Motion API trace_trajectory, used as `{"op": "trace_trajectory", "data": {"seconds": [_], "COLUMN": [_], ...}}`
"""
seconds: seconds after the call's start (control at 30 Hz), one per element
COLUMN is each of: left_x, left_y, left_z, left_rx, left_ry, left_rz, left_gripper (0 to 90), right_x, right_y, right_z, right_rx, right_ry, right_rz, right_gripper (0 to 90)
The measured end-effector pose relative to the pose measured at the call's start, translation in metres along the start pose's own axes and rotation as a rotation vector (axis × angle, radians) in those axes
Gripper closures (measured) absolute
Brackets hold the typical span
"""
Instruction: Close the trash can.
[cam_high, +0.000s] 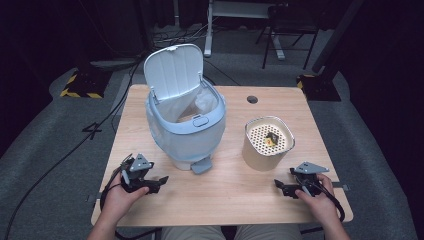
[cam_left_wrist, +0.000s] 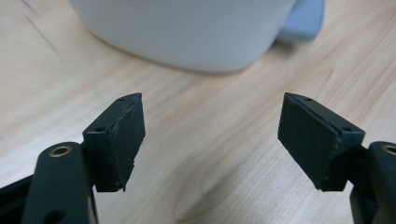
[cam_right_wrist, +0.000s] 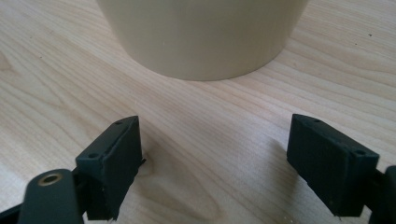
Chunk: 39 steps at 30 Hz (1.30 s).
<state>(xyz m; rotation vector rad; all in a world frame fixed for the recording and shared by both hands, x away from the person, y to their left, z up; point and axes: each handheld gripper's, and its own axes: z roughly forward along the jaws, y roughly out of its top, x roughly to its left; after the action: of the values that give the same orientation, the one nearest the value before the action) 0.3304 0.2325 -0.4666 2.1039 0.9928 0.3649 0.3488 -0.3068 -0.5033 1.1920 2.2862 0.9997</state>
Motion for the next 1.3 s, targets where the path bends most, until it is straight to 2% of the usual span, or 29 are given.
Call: {"op": "trace_trajectory", "data": {"seconds": [0.17,0.33,0.43,0.5,0.7,0.87,1.03,1.13,1.3], "left_x": [-0.001,-0.002,-0.002,-0.002,0.001,0.003,0.008,0.015,0.020], "left_y": [0.010,0.019,0.027,0.036,0.064,0.086,0.108,0.120,0.141], "left_z": [-0.028,-0.050,-0.062,-0.071,-0.088,-0.098,-0.110,-0.117,-0.126], "left_rx": [-0.081,-0.097,-0.106,-0.109,-0.164,-0.162,-0.189,-0.210,-0.249], "left_ry": [0.007,0.029,0.048,0.045,0.021,0.038,0.046,0.032,0.056], "left_rz": [-0.014,-0.006,-0.011,-0.018,-0.023,0.017,0.051,0.040,0.036], "left_gripper": [23.7,23.9,24.2,24.5,24.4,24.3,24.3,24.3,24.3], "right_x": [-0.001,0.000,0.000,0.000,-0.001,-0.002,-0.002,-0.002,-0.002], "right_y": [0.001,0.004,0.004,0.004,0.005,0.006,0.007,0.007,0.007], "right_z": [0.003,0.007,0.007,0.007,0.008,0.009,0.009,0.009,0.009], "right_rx": [0.003,0.009,0.009,0.009,0.011,0.012,0.012,0.012,0.012], "right_ry": [-0.006,-0.015,-0.015,-0.015,-0.014,-0.005,-0.004,-0.003,-0.005], "right_rz": [0.002,0.009,0.009,0.009,0.006,0.001,0.000,0.000,0.000], "right_gripper": [13.9,10.8,10.8,10.8,10.0,9.3,9.3,9.3,9.3]}}
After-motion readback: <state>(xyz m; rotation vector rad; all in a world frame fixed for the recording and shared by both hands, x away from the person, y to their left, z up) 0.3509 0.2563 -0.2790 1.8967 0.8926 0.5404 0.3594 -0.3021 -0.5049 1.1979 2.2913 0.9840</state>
